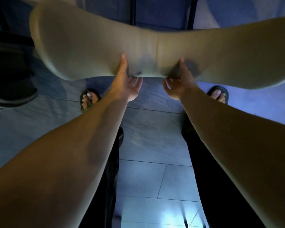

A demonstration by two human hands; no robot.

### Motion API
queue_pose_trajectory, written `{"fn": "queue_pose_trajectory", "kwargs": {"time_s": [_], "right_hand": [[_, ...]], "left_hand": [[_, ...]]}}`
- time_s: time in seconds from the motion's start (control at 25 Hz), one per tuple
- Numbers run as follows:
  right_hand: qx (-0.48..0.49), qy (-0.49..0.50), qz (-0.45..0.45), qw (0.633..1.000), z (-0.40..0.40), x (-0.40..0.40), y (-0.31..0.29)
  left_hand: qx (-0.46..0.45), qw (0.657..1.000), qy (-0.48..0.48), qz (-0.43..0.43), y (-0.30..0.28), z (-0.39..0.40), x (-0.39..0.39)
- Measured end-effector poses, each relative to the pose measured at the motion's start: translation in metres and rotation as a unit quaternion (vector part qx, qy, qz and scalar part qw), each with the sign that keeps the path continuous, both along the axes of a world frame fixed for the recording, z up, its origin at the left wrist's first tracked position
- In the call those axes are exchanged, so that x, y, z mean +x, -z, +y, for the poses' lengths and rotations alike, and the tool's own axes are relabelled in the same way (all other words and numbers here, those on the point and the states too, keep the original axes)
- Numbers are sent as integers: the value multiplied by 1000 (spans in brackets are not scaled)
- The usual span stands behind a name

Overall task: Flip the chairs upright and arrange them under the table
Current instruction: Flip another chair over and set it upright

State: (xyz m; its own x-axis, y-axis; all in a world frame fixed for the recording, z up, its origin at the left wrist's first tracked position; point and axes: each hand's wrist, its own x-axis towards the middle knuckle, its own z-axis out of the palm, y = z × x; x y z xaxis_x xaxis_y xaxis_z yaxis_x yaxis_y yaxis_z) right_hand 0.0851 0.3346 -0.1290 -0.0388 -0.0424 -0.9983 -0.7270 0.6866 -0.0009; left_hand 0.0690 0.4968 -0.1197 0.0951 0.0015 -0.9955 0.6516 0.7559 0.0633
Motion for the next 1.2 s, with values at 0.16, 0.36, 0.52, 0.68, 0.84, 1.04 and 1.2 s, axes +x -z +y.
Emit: {"fn": "queue_pose_trajectory", "kwargs": {"time_s": [0.16,0.36,0.52,0.68,0.84,1.04,1.2], "right_hand": [[-2,-13,3,1000,2,5,-44],[-21,-12,6,1000,3,8,-95],[-4,-37,-23,999,4,20,-147],[-17,-42,-41,998,2,36,-206],[-43,-44,-57,996,6,50,-273],[-67,-84,-68,992,9,66,-362],[-94,-121,-82,985,4,74,-420]], "left_hand": [[15,1000,18,16,-41,6,6],[16,999,27,20,-102,11,18],[46,996,76,20,-158,15,33],[78,987,139,-13,-212,15,49],[123,979,155,-40,-277,15,65],[157,965,199,-65,-370,19,82],[173,951,247,-72,-433,21,92]]}}
